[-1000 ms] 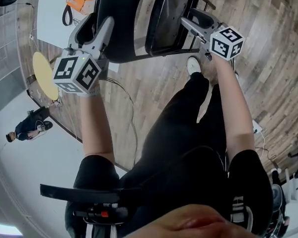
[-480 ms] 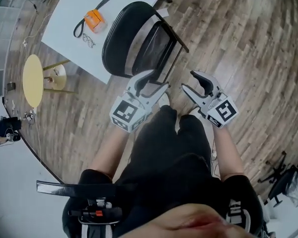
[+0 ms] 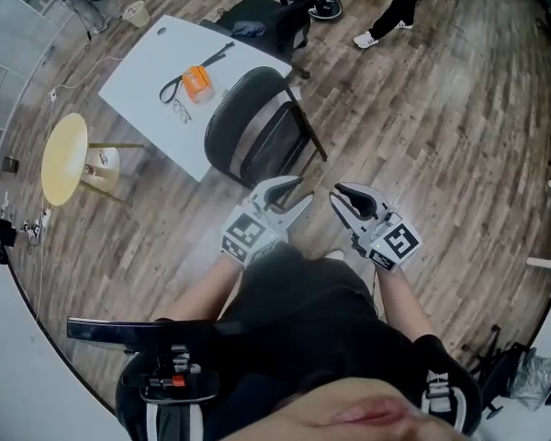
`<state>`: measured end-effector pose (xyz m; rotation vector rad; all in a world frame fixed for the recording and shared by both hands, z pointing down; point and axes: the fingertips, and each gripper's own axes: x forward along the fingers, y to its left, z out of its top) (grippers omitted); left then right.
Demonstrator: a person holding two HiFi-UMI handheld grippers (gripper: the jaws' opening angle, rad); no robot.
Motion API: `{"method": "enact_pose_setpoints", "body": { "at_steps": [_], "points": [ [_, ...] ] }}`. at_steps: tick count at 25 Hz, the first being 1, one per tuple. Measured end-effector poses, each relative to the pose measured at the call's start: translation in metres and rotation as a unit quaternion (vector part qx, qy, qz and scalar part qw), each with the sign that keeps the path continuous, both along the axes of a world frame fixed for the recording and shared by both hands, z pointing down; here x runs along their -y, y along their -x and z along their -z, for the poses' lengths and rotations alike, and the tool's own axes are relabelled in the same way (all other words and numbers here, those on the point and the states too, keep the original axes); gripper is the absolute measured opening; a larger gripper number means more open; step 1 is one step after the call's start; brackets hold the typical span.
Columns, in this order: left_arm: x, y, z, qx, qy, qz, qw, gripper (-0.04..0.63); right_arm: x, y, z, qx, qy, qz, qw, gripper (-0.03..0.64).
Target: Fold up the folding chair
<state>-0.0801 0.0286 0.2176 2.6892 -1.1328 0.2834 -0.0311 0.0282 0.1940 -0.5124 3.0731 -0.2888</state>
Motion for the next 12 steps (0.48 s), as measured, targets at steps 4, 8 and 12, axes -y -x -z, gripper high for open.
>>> {"method": "enact_pose_setpoints", "body": {
  "at_steps": [4,8,12],
  "points": [
    [-0.008,-0.004,0.016,0.007,-0.022,-0.006,0.9997,0.005,-0.006,-0.001,0.025,0.003,-0.018,-0.002,1.0,0.011],
    [-0.012,-0.001,0.029,-0.007,-0.032,-0.003,0.9995,0.005,-0.016,0.005,0.038,0.0,-0.029,0.005,1.0,0.009],
    [-0.015,0.008,0.047,-0.018,-0.037,0.007,0.9991,0.005,-0.022,0.015,0.049,-0.013,-0.028,0.009,0.999,0.009]
  ]
}}
